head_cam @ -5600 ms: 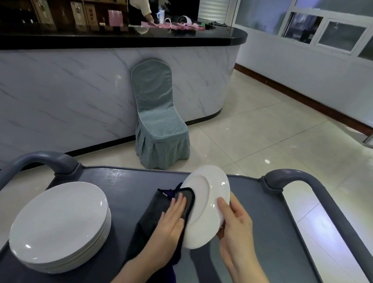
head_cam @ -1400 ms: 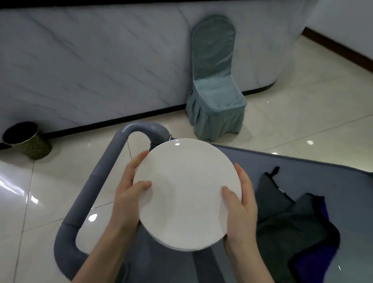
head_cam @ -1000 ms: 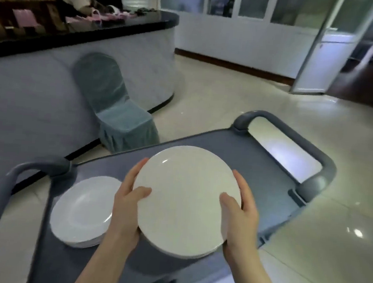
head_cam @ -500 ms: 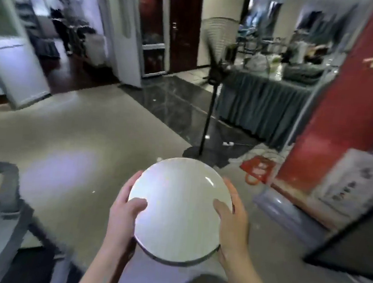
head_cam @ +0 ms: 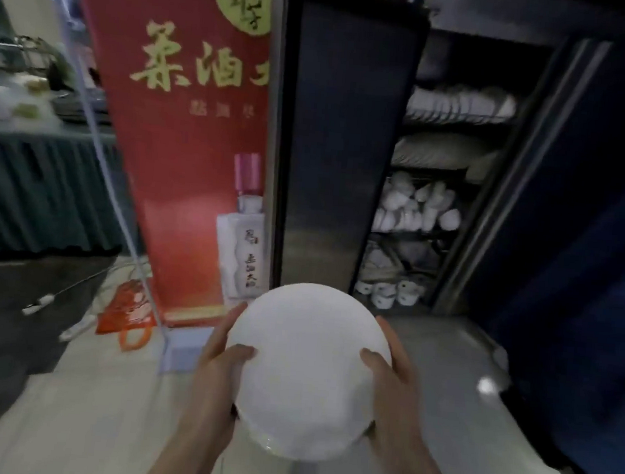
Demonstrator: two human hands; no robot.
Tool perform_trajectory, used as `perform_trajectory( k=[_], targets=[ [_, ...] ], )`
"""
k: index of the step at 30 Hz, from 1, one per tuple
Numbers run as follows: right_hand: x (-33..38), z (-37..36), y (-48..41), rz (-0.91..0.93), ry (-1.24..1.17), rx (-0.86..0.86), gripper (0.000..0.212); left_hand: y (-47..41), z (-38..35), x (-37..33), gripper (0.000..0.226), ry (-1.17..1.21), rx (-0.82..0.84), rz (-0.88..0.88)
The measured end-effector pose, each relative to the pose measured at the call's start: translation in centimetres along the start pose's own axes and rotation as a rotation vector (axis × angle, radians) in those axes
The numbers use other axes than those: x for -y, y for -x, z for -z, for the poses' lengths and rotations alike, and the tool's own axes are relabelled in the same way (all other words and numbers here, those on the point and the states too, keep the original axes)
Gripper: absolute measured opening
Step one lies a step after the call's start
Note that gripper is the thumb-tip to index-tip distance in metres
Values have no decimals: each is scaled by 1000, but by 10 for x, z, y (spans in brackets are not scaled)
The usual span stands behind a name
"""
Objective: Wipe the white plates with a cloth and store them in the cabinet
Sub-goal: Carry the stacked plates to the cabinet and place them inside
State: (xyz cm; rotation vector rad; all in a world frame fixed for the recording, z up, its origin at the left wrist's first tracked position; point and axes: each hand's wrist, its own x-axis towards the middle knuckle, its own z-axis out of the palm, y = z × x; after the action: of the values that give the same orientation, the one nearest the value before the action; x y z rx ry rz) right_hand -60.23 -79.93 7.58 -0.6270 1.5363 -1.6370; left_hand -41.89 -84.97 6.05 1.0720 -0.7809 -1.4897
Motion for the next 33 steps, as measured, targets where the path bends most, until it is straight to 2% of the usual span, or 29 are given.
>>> perform_trajectory(
  k=[8,12,14,23,33],
  targets=[
    [29,36,-145,26,-10,-232,52,-141,-135,25,56,-40,240,78],
    [38,58,-219,26,-33,-302,55,-200,-199,46,62,-80,274,127],
    [41,70,-263,15,-47,-317,54,-230,-232,58,58,-83,269,128],
    [94,108,-462,26,-66,-277,51,-363,-389,83,57,-108,301,46],
    [117,135,-675,27,-58,-226,50,-522,-527,123,45,-132,226,18]
  ],
)
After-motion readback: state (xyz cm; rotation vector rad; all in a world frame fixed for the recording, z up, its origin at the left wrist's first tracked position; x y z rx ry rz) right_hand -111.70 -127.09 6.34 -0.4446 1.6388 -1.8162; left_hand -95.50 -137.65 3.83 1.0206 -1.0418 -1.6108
